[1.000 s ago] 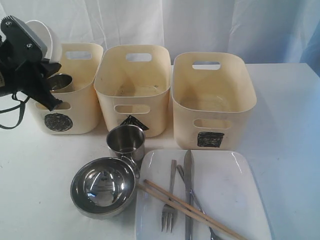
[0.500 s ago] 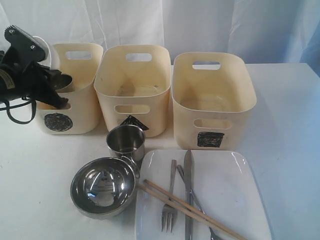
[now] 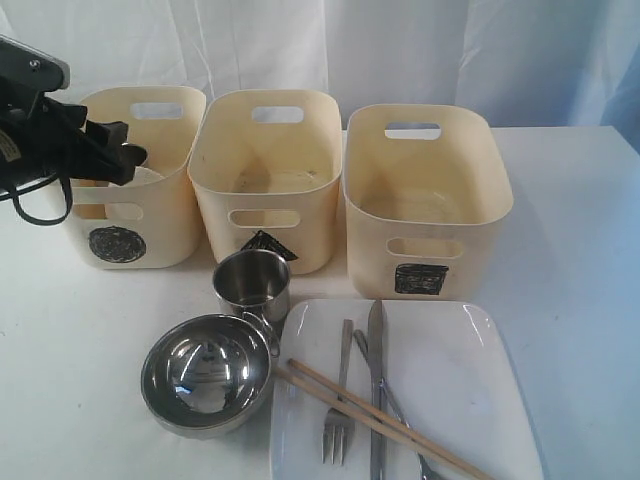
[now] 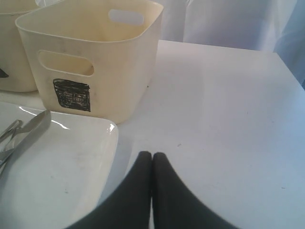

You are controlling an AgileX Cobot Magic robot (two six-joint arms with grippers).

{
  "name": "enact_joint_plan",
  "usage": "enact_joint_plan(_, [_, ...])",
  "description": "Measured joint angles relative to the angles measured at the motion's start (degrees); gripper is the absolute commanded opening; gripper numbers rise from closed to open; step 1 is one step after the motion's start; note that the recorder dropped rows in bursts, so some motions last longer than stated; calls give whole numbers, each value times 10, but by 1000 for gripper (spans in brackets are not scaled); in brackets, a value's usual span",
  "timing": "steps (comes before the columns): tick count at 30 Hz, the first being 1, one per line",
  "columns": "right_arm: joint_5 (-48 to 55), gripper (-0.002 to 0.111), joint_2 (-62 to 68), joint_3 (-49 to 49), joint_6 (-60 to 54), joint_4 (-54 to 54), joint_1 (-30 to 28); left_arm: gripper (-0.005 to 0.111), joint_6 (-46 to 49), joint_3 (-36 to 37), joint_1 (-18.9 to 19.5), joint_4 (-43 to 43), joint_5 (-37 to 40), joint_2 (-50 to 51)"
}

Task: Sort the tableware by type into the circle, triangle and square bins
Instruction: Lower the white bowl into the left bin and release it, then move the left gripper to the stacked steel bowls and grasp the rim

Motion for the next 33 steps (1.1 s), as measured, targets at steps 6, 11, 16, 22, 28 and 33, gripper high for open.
enact_joint_plan(6, [0,0,0,0,0,0,0,56,-1,0,0,-2,17,-51])
enact_joint_plan(11, [0,0,0,0,0,0,0,56,-61,0,0,28,69,-123])
enact_joint_plan(16, [0,0,0,0,0,0,0,50,-398,5,0,353,155,-188])
enact_joint_plan(22, [0,0,0,0,1,0,0,24,-707,23,0,725,3,-215])
enact_joint_plan(28, [0,0,0,0,1,0,0,21,-757,79,0,782,-91,-215])
enact_joint_plan(33, [0,0,0,0,1,0,0,24,-761,113,0,786,-39,-210])
